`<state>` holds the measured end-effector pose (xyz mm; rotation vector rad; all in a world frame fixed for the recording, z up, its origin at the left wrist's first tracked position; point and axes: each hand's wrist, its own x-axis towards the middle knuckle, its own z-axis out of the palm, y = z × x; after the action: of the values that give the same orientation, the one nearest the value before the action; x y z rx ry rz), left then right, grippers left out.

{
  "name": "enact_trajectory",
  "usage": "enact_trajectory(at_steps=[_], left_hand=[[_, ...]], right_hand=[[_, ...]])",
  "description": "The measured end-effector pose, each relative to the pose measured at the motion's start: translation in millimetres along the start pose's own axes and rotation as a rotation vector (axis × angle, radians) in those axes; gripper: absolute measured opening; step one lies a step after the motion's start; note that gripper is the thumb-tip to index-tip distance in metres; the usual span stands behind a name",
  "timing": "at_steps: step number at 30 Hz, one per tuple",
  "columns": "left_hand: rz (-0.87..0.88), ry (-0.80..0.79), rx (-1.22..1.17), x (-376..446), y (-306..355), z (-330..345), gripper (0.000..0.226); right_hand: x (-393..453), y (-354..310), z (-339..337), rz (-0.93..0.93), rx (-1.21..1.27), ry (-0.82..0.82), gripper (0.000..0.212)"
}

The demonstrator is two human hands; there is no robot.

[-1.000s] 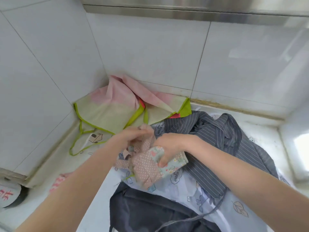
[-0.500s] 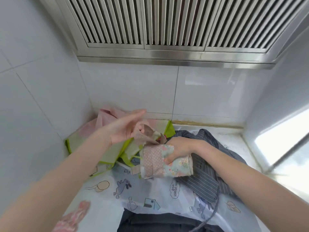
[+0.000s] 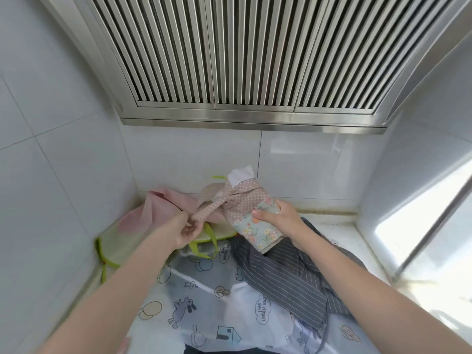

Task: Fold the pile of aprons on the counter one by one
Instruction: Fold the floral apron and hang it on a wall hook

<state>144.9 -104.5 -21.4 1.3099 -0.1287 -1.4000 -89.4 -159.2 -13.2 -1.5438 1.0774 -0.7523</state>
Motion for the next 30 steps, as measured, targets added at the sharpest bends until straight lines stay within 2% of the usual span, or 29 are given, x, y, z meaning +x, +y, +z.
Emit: enact_trajectory(at_steps=[2, 6, 8, 10, 12, 14, 17, 19, 20, 21, 23, 25, 26, 27, 28, 29, 30], left_hand=[[-0.057, -0.042, 0.102, 1.3, 0.2, -1.0, 0.017], [-0.109, -0.234, 0.78, -16.1, 2.3, 8.7, 0.01], [-0.131, -0.339, 1.047, -26.0, 4.3, 15.2, 0.013], [-0.155, -0.356, 1.186, -27.4, 0.8, 21.4, 0.019], [-0.148, -0.296, 1.294, -28.7, -6.8, 26.5, 0.014], [-0.14, -0.235, 1.21, -29.7, -10.8, 26.4, 0.018], [-0.096, -0.247, 0.659, -27.3, 5.1, 14.0, 0.025], [-0.009, -0.183, 0.359, -24.1, 24.8, 5.6, 0.015], [0.056, -0.127, 0.293, -24.6, 32.2, 7.6, 0.012], [0.138, -0.064, 0.278, -21.2, 38.1, 9.2, 0.014], [0.225, -0.005, 0.415, -19.0, 39.5, 18.0, 0.012], [0.202, -0.036, 0.765, -20.6, 34.0, 21.6, 0.01], [0.21, -0.061, 0.991, -21.3, 32.7, 21.0, 0.017], [0.281, -0.06, 1.2, -20.3, 32.6, 18.2, 0.037], [0.383, -0.061, 1.331, -18.6, 35.8, 15.9, 0.069], [0.452, -0.12, 1.342, -20.0, 39.5, 15.7, 0.101], [0.48, -0.245, 1.249, -25.8, 42.4, 18.6, 0.118]], right_hand=[[-1.1, -3.2, -0.7, -0.042, 0.034, 0.053, 0.025], [1.6, -6.8, -7.3, -0.056, 0.14, 0.186, 0.017], [2.2, -8.9, -7.5, -0.037, 0.242, 0.219, 0.014], [2.0, -13.0, -2.6, -0.004, 0.331, 0.208, 0.013], [1.1, -17.7, 6.6, 0.044, 0.413, 0.149, 0.017], [0.2, -21.3, 11.5, 0.081, 0.507, 0.083, 0.018], [-1.3, -27.9, -2.9, 0.084, 0.624, -0.015, 0.019], [-2.4, -31.1, -15.3, 0.081, 0.594, -0.121, 0.045], [-3.0, -30.6, -18.9, 0.087, 0.555, -0.175, 0.062], [-3.0, -30.4, -18.8, 0.089, 0.535, -0.225, 0.076], [0.1, -30.0, -20.0, 0.067, 0.564, -0.26, 0.086], [0.2, -38.1, -22.7, 0.062, 0.562, -0.257, 0.085], [1.2, -42.7, -27.3, 0.064, 0.511, -0.256, 0.081], [1.2, -47.4, -33.1, 0.069, 0.442, -0.255, 0.073], [0.7, -52.3, -39.4, 0.078, 0.38, -0.248, 0.063], [1.4, -56.3, -46.1, 0.083, 0.347, -0.231, 0.053], [2.8, -59.2, -53.5, 0.081, 0.337, -0.203, 0.045]])
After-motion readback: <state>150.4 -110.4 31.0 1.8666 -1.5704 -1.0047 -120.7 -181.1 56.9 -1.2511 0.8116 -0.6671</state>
